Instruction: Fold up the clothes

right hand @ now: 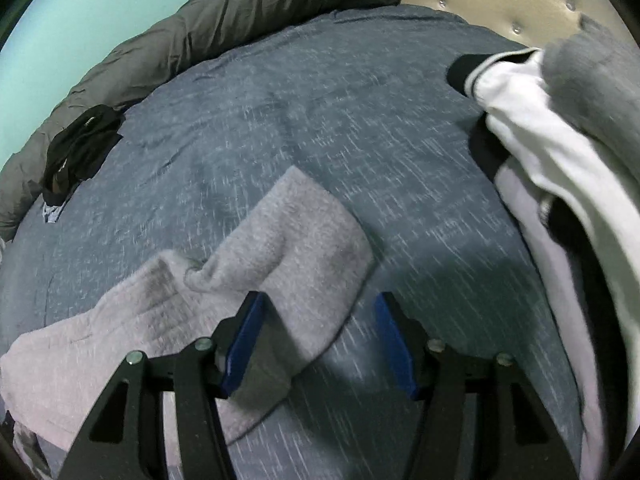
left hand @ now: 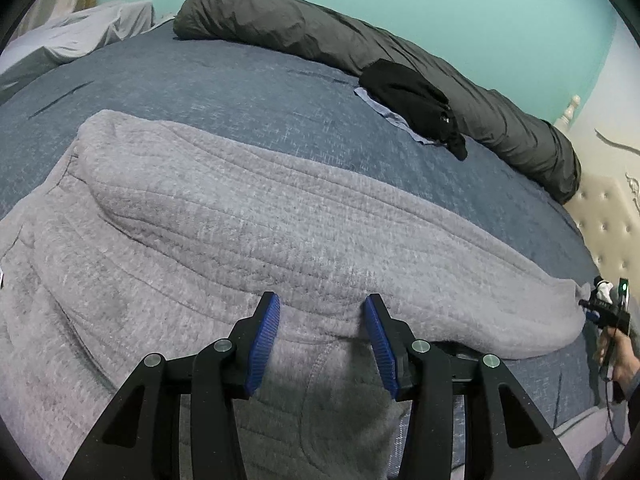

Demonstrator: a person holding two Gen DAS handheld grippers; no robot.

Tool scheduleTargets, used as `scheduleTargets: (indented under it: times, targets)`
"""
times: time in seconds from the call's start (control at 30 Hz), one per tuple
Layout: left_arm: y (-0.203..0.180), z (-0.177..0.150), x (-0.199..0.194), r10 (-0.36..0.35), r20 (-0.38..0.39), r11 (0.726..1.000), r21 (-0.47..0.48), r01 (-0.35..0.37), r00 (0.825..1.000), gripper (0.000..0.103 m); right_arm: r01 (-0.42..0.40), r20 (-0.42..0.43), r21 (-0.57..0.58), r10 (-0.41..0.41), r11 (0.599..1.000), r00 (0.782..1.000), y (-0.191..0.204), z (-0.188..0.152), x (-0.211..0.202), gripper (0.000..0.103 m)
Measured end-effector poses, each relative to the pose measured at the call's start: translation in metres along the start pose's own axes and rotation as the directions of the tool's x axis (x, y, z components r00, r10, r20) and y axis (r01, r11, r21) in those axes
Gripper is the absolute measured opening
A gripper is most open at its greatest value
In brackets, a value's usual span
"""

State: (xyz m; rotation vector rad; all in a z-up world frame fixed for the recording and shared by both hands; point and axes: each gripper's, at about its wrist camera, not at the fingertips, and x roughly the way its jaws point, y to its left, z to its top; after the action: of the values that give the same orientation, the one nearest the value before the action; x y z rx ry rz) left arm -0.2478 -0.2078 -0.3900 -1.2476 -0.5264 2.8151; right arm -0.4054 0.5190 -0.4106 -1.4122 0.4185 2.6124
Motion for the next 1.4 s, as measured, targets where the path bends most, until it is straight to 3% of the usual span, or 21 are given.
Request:
scheduleTargets:
  times: [0.13,0.2,0.27,0.7,0.77,0.83,0.93,1.0,1.07,1.17,1.27,1.33,1.37,1.4]
  targets:
    - [0.002,0.000,0.003,-0.003,-0.002,1.000,-0.008,0.003,1.000,0.048,-0.016,0.014,0.008,0.016,1.000,1.000,0.002,0.007,0.004,0.043]
    - [0.001,0.000,0.004,-0.002,0.000,1.000,-0.009,0.002,1.000,0.048,-0.018,0.023,0.003,0.018,1.000,1.000,0.006,0.008,0.001,0.025]
    - [-0.001,0.000,0.004,-0.002,0.002,1.000,-0.008,0.002,1.000,0.048,-0.010,0.032,-0.003,0.010,1.000,0.999,0.008,0.009,-0.004,0.018]
    - [0.004,0.001,-0.004,-0.020,0.018,0.999,-0.040,0.021,1.000,0.048,0.172,0.074,-0.029,-0.170,0.985,0.983,-0.011,0.017,-0.059,0.012]
    - [0.004,0.001,-0.004,-0.024,0.017,0.999,-0.041,0.024,1.000,0.048,0.194,0.019,-0.026,-0.193,0.981,0.981,-0.018,0.015,-0.049,0.012]
    - [0.004,0.001,-0.005,-0.026,0.020,0.999,-0.043,0.026,0.999,0.048,0.235,0.039,-0.011,-0.234,0.972,0.971,-0.025,0.012,-0.051,0.012]
    - [0.002,0.001,-0.005,-0.025,0.020,0.999,-0.037,0.026,0.999,0.048,0.200,0.100,-0.005,-0.199,0.980,0.975,-0.031,0.013,-0.066,0.016]
    - [0.001,0.001,-0.004,-0.026,0.015,0.999,-0.034,0.026,1.000,0.048,0.183,0.110,-0.036,-0.178,0.982,0.978,-0.029,0.015,-0.069,0.031]
    - [0.001,0.000,-0.003,-0.026,0.012,0.999,-0.035,0.027,1.000,0.048,0.169,0.095,-0.076,-0.161,0.983,0.982,-0.023,0.014,-0.065,0.038]
    - [0.000,0.000,-0.004,-0.027,0.014,0.999,-0.032,0.027,1.000,0.048,0.169,0.066,-0.120,-0.162,0.978,0.985,-0.022,0.008,-0.054,0.038]
    - [0.000,0.000,-0.004,-0.025,0.014,0.999,-0.032,0.026,1.000,0.048,0.140,0.020,-0.091,-0.138,0.986,0.990,-0.027,-0.002,-0.040,0.038]
    - [0.001,0.000,-0.004,-0.024,0.015,0.999,-0.033,0.025,1.000,0.048,0.117,0.002,-0.078,-0.118,0.990,0.993,-0.030,-0.007,-0.034,0.028]
    - [0.001,0.000,-0.005,-0.024,0.015,0.999,-0.033,0.024,1.000,0.048,0.109,0.005,-0.075,-0.109,0.991,0.994,-0.031,-0.009,-0.035,0.008]
    - [0.001,0.000,-0.005,-0.023,0.015,0.999,-0.034,0.023,1.000,0.048,0.101,0.011,-0.072,-0.101,0.992,0.995,-0.031,-0.010,-0.037,0.007]
